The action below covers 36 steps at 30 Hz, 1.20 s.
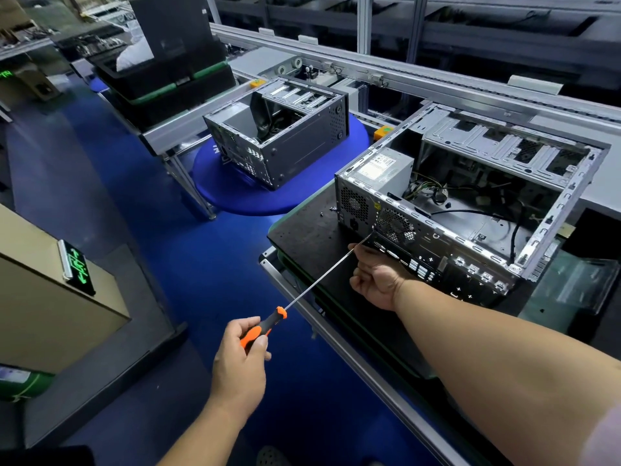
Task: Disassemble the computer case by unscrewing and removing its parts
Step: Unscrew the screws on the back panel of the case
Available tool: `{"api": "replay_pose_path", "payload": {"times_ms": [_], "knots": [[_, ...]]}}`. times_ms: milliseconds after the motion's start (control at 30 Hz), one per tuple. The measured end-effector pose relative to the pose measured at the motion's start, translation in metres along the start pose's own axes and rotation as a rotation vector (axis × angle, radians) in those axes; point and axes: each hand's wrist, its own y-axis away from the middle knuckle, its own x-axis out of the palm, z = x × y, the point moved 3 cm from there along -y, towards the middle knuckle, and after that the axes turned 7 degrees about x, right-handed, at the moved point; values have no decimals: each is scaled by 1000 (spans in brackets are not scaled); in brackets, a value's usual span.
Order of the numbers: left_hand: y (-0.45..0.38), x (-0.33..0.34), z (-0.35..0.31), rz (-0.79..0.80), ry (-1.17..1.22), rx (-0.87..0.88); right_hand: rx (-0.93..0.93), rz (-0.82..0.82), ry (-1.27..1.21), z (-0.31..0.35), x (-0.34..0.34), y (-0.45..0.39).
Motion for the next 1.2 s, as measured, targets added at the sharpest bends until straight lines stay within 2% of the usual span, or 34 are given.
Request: {"api": "replay_pose_path", "payload": {"times_ms": [233,300,367,467,667,767,867,1033,1100,1200], "knots": [[-7,1,11,124,530,-474,-3,1,-4,0,0,-1],[-6,2,10,113,616,-545,0,1,-6,0,0,-1],[-5,3,8,114,630,-530,1,2,-8,0,0,-1],[-4,4,4,96,560,-388,4,-10,-7,0,0,-1],[2,-4,-7,-28,-68,15,5,-47,-6,-1,3,1],[6,-4,-8,-36,-151,96,6,-42,-11,-1,3,2],[5,-6,-6,-61,-70,44,4,-38,-15,-1,1,1],[0,-10,4,2,78,-55,4,-38,-21,-1,0,-1],[-1,-8,9,24,227,-136,3,-38,-23,-1,0,-1],[0,-4,11,62,542,-349,0,-34,-24,-1,0,-1]]}}
